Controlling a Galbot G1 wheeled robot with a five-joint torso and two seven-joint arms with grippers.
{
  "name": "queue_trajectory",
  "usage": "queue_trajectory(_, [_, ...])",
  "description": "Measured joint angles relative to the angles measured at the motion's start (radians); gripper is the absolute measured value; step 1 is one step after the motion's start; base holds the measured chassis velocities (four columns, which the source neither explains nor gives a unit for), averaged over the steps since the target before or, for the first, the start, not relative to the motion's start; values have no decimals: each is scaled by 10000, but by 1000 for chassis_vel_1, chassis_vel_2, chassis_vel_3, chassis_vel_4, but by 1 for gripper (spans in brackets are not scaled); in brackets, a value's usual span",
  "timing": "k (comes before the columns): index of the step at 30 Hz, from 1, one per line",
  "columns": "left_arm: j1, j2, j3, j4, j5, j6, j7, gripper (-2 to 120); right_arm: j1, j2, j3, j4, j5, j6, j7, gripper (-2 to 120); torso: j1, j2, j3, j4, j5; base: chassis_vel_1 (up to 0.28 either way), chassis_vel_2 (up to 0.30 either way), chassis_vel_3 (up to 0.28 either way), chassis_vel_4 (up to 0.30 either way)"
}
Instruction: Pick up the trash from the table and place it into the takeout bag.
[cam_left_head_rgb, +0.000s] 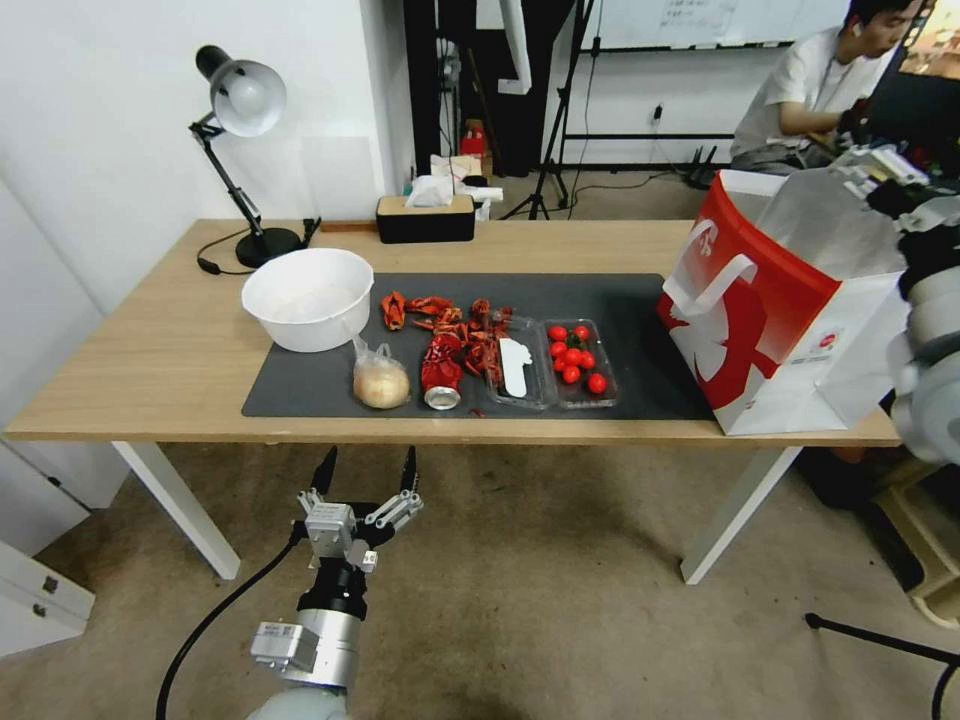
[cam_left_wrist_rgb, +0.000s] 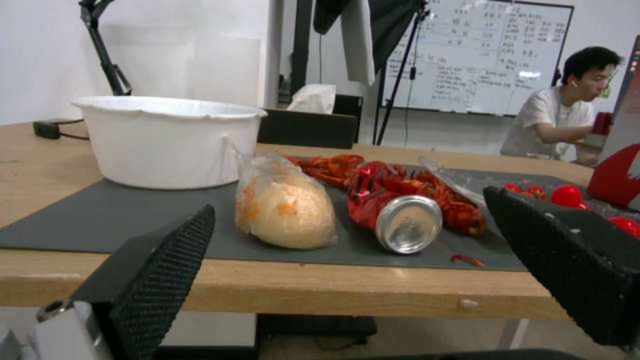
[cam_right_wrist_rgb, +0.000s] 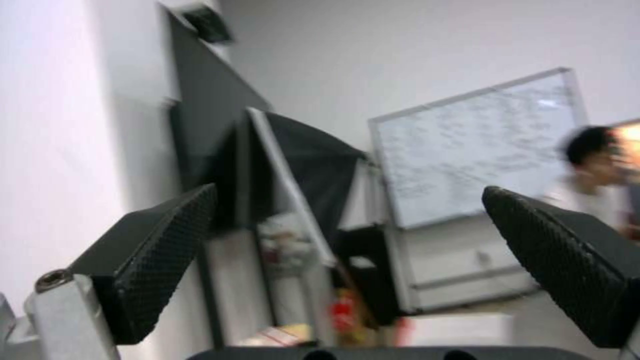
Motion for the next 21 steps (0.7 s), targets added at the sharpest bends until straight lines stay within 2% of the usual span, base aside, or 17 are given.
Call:
queue_trajectory(1, [5, -18, 0, -4, 2, -11, 0, 100, -191, 38, -64, 166, 1, 156, -418, 100, 0, 0, 0, -1, -2, 0, 0, 0, 0])
queue_trajectory(3, [5, -23, 0, -4, 2, -13, 0, 100, -236, 49, -77, 204, -1, 180, -506, 100, 0, 0, 0, 0, -1, 0, 0, 0, 0])
queue_trajectory(4, [12, -39, -5, -17, 5, -21, 0, 100, -580, 154, -240, 456, -130, 391, -1001, 100, 0, 0, 0, 0, -2, 0, 0, 0, 0])
queue_trajectory(7, [14, -42, -14, -43, 7, -23, 0, 100, -968, 289, -448, 705, -493, 642, -1267, 100, 0, 0, -1, 0, -1, 0, 0, 0, 0])
queue_trajectory(10, [3, -51, -24, -69, 9, -23, -2, 100, -1824, 577, -679, 1057, -1682, 665, -1483, 100, 0, 0, 0, 0, 0, 0, 0, 0, 0])
queue_trajectory(11, [3, -51, -24, -69, 9, -23, -2, 100, -1824, 577, -679, 1057, -1682, 665, -1483, 100, 0, 0, 0, 0, 0, 0, 0, 0, 0])
queue_trajectory(14, [-12, -56, -32, -70, 7, -22, -6, 100, -2887, 996, -749, 1339, -3119, 747, -1600, 100, -1, 0, -1, -1, 1, 0, 0, 0, 0])
queue_trajectory(19, [-22, -41, -45, -56, 0, -22, -12, 100, -3756, 1408, -737, 1376, -4247, 944, -1711, 100, -2, 0, -1, -1, 2, 0, 0, 0, 0])
queue_trajectory(21, [-63, -15, -52, -36, -11, -15, -18, 100, -4483, 1822, -759, 1229, -5197, 1496, -1817, 100, -2, 0, -1, -2, 1, 0, 0, 0, 0])
